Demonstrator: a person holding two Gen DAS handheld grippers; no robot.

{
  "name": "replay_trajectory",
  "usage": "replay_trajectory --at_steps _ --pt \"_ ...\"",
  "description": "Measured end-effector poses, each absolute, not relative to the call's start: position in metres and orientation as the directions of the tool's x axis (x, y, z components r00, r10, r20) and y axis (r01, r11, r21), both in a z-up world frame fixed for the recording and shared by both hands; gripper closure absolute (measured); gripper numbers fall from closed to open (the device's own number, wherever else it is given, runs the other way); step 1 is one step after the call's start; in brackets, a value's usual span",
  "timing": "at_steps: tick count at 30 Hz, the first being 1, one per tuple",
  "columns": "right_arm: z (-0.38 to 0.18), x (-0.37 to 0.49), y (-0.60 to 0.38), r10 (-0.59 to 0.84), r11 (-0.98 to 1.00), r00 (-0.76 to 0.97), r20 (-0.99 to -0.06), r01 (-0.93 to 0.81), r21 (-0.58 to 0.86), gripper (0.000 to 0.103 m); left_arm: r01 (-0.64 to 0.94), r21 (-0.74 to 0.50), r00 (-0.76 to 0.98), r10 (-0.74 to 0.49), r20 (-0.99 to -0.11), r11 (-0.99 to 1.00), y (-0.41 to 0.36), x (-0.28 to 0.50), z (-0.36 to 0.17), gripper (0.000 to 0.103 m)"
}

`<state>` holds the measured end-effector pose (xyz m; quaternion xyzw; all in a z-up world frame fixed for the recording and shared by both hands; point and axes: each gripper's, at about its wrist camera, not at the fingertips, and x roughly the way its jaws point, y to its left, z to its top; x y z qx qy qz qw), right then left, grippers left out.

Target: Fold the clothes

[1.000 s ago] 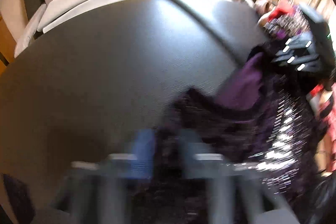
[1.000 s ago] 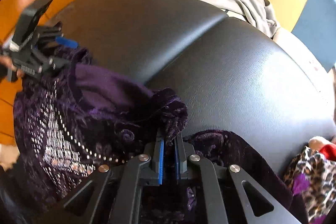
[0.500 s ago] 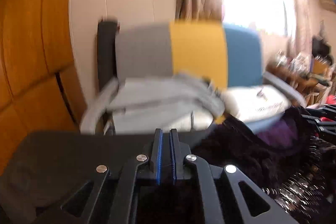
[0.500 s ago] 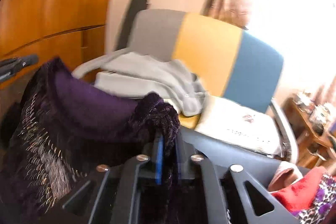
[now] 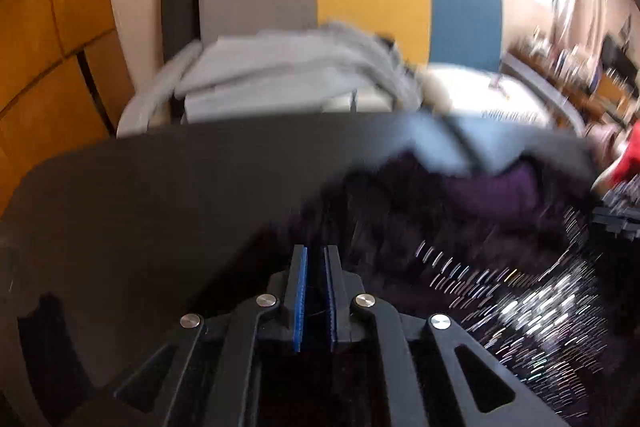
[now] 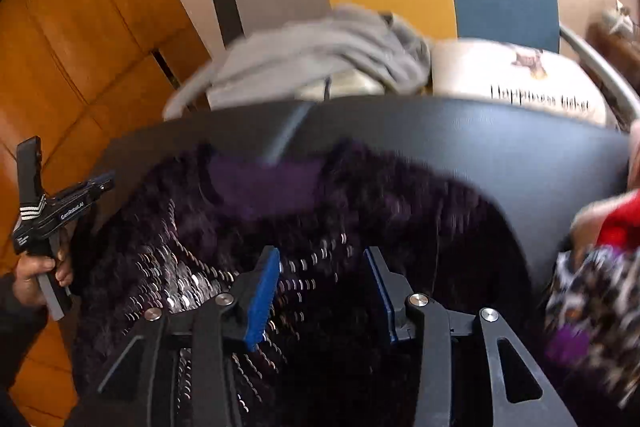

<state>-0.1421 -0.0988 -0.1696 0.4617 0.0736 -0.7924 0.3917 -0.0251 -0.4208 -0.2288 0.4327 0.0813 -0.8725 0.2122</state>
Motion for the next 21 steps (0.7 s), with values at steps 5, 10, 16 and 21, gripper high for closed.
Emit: replay_trajectory --at_steps 5,10,16,21 --pt "-0.192 -0.174 -0.118 -0.522 -0.73 -0.346 -0.779 0.655 0.198 0.058 0.502 0.046 -0.539 -0.354 -0.764 -0.864 -0.451 -0.036 -0.243 0.082" --pt "-0.196 -0.212 -0.138 -0.523 -0.744 -0.393 -0.756 0.644 0.18 0.056 0.514 0.152 -0.502 -0.44 -0.744 -0.844 -0.49 -0.06 -0.243 0.078" --pt "-0.195 -0.254 -0.185 -0.523 -0.738 -0.418 -0.743 0.658 0.149 0.046 0.49 0.136 -0.529 -0.418 -0.739 -0.861 -0.526 -0.088 -0.242 0.076" --pt "-0.197 -0.264 -0.202 -0.509 -0.733 -0.433 -0.744 0.671 0.112 0.041 0.496 0.02 -0.559 -0.337 -0.758 -0.868 -0.551 -0.083 -0.237 0.076"
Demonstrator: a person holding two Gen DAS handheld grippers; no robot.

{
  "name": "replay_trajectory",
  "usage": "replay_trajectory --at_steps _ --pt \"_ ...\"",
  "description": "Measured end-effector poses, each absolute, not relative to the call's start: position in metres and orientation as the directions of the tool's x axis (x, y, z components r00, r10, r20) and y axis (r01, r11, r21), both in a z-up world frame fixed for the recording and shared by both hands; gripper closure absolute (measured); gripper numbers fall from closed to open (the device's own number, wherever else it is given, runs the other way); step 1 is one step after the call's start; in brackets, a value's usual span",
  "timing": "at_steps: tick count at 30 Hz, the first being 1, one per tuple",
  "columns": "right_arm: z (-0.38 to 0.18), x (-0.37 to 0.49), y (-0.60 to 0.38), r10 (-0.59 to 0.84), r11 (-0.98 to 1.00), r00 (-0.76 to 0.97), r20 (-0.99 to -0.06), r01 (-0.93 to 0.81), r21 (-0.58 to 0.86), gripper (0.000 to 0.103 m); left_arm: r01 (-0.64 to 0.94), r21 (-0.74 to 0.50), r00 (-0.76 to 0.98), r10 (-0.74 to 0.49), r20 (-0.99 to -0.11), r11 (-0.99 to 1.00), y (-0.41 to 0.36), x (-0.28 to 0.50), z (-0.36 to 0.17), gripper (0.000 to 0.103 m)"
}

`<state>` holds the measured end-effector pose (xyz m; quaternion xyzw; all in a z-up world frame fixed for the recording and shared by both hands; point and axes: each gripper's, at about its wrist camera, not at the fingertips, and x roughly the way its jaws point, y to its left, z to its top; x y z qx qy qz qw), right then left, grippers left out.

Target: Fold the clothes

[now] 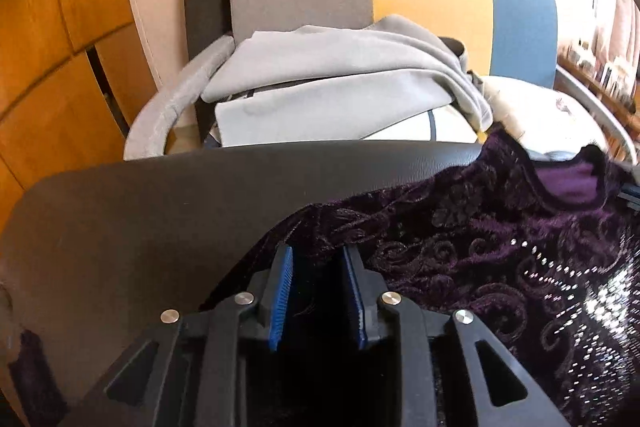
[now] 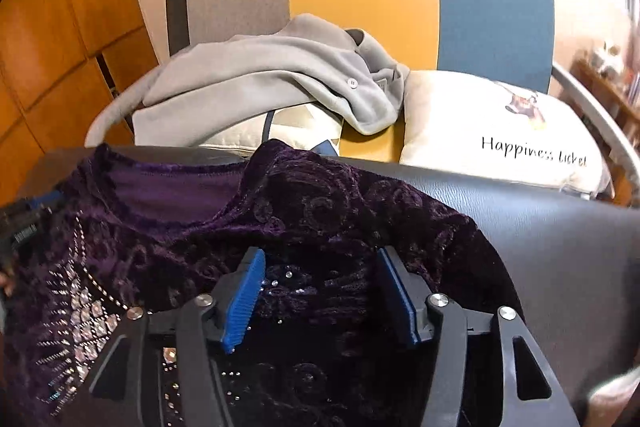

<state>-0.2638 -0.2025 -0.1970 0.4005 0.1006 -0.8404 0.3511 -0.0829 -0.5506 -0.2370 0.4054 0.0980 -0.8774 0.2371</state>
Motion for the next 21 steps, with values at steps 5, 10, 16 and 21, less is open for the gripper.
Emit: replay_trajectory --at_steps 5,10,16,21 --pt "-0.197 -0.266 -0.21 -0.492 -0.734 -0.445 -0.748 0.674 0.082 0.041 0.609 -0.264 -0.621 -0.243 -0.745 -0.748 -0.566 -0.021 -0.214 0.077" --pt "-0.189 -0.258 -0.215 -0.403 -0.742 -0.434 -0.806 0.671 0.01 0.036 0.631 -0.302 -0.631 -0.248 -0.735 -0.714 -0.545 0.058 -0.198 0.077" --pt "-0.135 -0.176 -0.169 -0.567 -0.65 -0.351 -0.745 0.746 0.143 0.026 0.569 -0.365 -0.686 -0.18 -0.705 -0.737 -0.487 0.164 -0.194 0.077" --pt "-0.132 -0.086 -0.099 -0.659 -0.527 -0.166 -0.733 0.798 0.293 0.019 0.531 -0.464 -0.69 -0.043 -0.723 -0.709 -0.441 0.223 -0.219 0.075"
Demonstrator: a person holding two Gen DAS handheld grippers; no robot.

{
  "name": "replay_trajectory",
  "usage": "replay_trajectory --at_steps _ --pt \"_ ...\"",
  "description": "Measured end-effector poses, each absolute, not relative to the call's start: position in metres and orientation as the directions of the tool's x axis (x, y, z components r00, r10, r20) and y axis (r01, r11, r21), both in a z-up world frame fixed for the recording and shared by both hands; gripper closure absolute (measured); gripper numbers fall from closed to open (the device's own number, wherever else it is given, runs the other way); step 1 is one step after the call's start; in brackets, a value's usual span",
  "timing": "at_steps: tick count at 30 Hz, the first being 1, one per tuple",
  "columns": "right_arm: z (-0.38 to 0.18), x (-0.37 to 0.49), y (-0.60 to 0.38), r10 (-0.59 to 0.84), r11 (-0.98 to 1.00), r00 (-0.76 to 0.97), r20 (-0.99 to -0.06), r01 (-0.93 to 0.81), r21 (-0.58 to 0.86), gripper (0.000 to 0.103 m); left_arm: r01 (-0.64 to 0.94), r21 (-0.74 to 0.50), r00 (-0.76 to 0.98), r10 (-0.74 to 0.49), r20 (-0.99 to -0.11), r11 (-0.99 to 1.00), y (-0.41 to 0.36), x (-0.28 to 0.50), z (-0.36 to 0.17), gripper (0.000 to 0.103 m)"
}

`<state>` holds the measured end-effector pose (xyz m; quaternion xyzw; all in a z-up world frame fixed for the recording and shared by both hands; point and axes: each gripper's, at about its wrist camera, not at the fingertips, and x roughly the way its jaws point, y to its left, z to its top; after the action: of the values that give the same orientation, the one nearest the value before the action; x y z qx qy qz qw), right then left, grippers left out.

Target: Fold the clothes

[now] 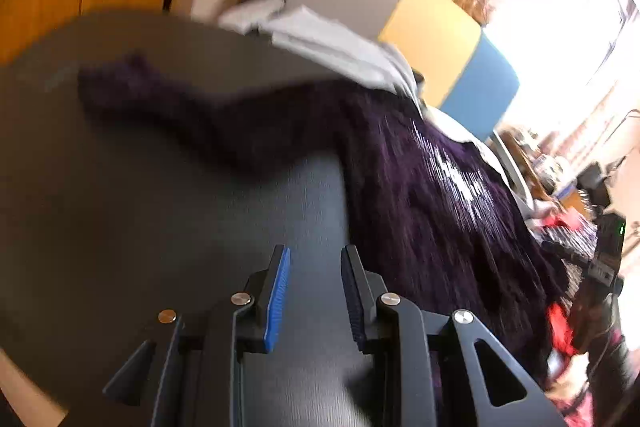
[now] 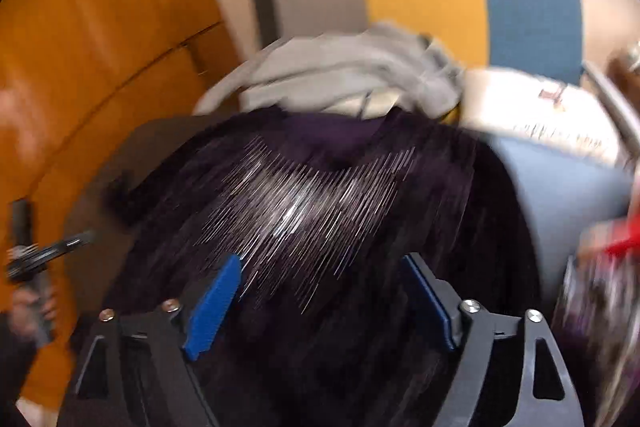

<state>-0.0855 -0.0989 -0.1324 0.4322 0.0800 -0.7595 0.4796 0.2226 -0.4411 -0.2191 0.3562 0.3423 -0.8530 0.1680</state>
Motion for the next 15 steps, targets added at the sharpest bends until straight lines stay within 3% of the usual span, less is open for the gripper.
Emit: replay_trajectory --at_steps 4,7,13,15 --pt "-0.152 -0.023 -0.038 -0.638 -0.524 -0.083 -0.766 0.775 0.353 0.019 0.493 -0.547 -0.719 0.037 -0.694 -0.677 -0.406 0.252 -0.225 0.067" --pt "-0.165 0.015 -0.002 -0.6 -0.554 -0.074 -0.797 0.757 0.347 0.019 0.478 -0.615 -0.732 0.103 -0.674 -0.627 -0.393 0.26 -0.226 0.054" --pt "-0.179 0.062 0.028 -0.552 -0.595 -0.129 -0.824 0.754 0.28 0.019 0.449 -0.586 -0.723 0.111 -0.681 -0.674 -0.364 0.238 -0.212 0.046" --pt "-0.178 0.071 0.026 -0.551 -0.583 -0.148 -0.821 0.773 0.251 0.019 0.484 -0.53 -0.679 0.084 -0.729 -0.696 -0.355 0.223 -0.218 0.046"
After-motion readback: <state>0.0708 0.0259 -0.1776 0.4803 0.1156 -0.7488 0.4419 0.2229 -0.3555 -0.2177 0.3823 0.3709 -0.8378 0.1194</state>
